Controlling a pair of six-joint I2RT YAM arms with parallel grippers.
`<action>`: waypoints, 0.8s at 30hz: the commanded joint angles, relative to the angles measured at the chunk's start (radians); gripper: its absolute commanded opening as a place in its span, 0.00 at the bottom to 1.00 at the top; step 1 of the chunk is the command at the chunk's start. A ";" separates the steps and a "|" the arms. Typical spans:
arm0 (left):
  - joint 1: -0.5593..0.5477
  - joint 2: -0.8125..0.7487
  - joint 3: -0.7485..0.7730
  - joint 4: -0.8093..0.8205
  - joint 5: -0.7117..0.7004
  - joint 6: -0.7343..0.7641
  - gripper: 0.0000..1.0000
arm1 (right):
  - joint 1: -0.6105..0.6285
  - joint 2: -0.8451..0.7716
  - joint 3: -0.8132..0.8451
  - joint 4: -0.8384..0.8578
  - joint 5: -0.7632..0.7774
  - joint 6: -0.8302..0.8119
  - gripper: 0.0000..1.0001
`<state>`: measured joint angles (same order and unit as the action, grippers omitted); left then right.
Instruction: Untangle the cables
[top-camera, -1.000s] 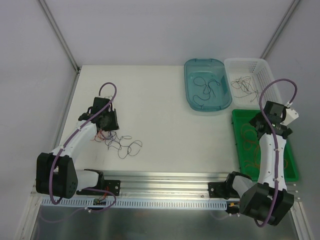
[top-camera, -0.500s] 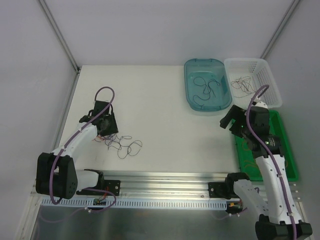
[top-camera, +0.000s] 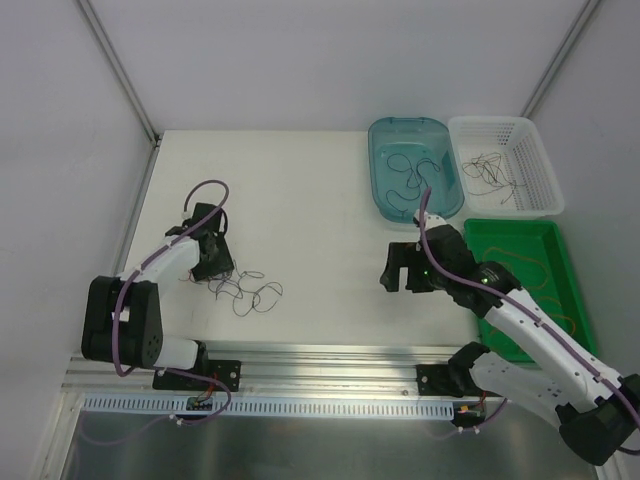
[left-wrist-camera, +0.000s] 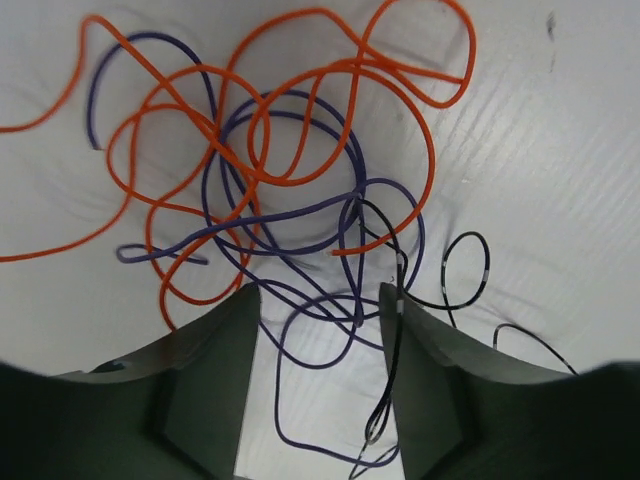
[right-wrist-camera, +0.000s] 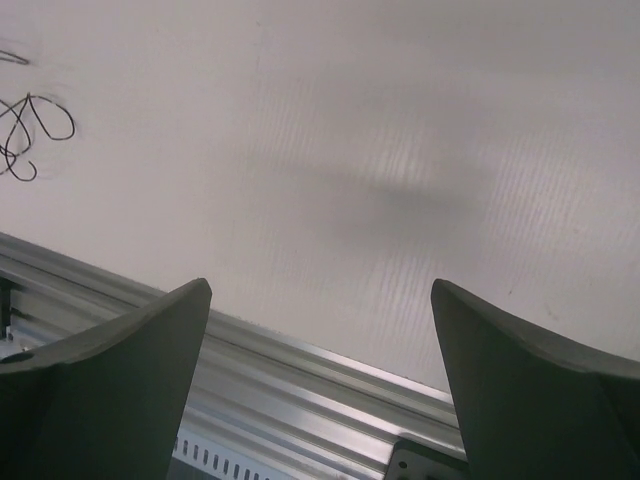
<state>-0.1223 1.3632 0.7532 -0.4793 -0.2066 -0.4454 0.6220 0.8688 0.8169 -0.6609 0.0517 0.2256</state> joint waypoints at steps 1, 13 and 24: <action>0.003 0.062 0.041 -0.021 0.079 -0.027 0.47 | 0.093 0.056 0.036 0.060 0.062 0.006 0.97; -0.367 0.008 0.126 0.031 0.255 -0.107 0.00 | 0.223 0.121 0.022 0.171 0.070 0.070 0.97; -0.459 -0.111 0.190 0.061 0.305 -0.239 0.00 | 0.289 0.203 -0.097 0.567 -0.202 0.061 0.99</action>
<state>-0.5755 1.2816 0.9081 -0.4305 0.0605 -0.6258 0.8764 1.0203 0.7273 -0.2890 -0.0391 0.2825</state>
